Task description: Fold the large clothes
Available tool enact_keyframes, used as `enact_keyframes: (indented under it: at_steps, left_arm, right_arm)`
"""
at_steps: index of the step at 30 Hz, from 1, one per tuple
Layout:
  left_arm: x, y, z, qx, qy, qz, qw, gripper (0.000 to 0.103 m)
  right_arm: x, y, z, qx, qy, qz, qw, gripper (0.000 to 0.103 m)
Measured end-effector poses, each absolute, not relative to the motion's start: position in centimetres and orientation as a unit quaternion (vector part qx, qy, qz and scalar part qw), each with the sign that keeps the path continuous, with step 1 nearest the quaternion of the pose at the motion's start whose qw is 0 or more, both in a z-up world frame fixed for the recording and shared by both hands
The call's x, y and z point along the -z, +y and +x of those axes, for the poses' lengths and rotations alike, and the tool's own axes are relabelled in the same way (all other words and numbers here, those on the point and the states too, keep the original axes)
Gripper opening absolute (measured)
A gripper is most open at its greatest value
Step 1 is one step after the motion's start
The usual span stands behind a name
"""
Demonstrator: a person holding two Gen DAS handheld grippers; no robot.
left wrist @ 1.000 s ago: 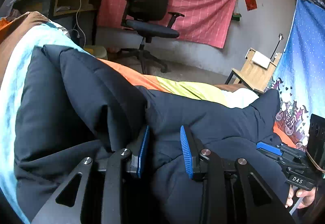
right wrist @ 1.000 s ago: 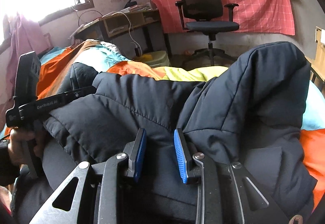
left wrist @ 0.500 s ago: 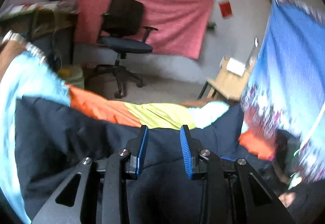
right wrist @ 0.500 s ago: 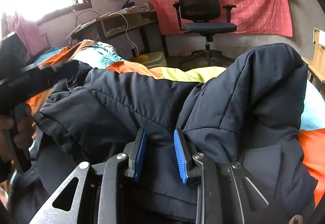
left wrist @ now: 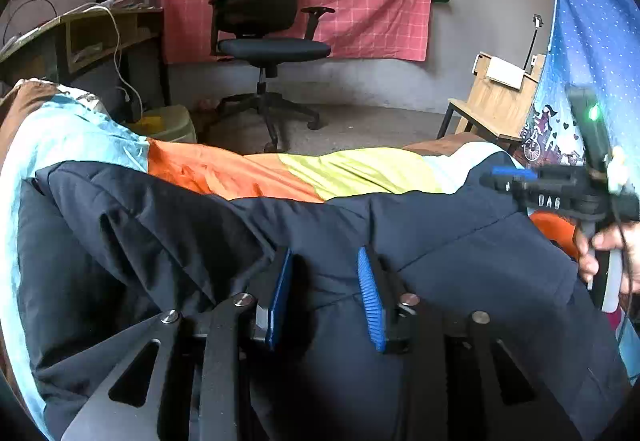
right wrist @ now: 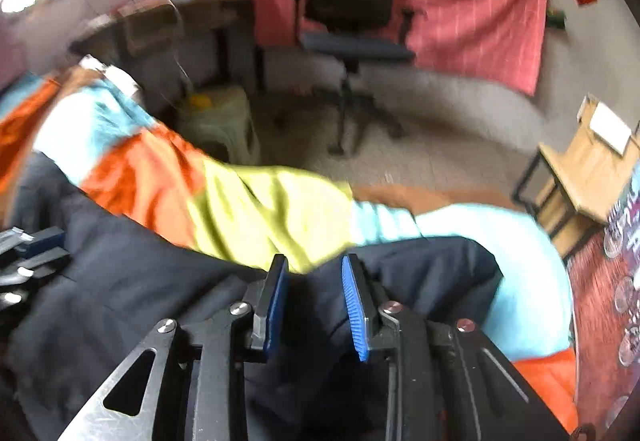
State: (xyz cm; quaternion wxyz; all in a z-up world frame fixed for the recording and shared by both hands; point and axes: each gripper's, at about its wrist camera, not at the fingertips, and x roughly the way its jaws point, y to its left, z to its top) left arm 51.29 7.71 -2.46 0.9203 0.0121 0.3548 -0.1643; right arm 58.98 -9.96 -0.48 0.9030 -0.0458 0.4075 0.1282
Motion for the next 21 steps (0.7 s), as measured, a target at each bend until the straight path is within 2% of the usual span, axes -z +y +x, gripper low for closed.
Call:
enact_keyframes:
  at_steps: [2,7,10,14,16,18,21]
  left_arm:
    - [3.1,7.6,51.3,0.166,0.352,0.009,0.921,0.032]
    - [4.5,7.1,51.4,0.166,0.339,0.020,0.926,0.032]
    - [4.7,7.4,52.5,0.169,0.349,0.010,0.922,0.032]
    - [2.9,8.7,52.0,0.189,0.348,-0.008,0.918,0.032]
    - [1.1,9.3,51.0,0.185,0.320,0.012,0.929,0.032]
    - [-0.1,10.6,50.8,0.165,0.300,0.010,0.939,0.032]
    - [-0.7,13.0,53.0,0.130,0.312,-0.019,0.941,0.032]
  right_arm:
    - [2.2,-10.9,58.8,-0.134,0.414,-0.032,0.900,0.024]
    - [7.2,-14.5,59.9,-0.169,0.444,0.121,0.871,0.021]
    - [8.3,-14.8,60.3,-0.170,0.451,0.139,0.865,0.020]
    - [6.4,-14.6,59.6,-0.165,0.450,0.117,0.870,0.020]
    - [3.9,-13.8,58.1,-0.163,0.426,0.078,0.887,0.025]
    - [1.9,-13.1,56.4,-0.187,0.401,0.069,0.894,0.025]
    - [-0.1,-11.0,53.9,-0.233,0.371,0.026,0.898,0.025]
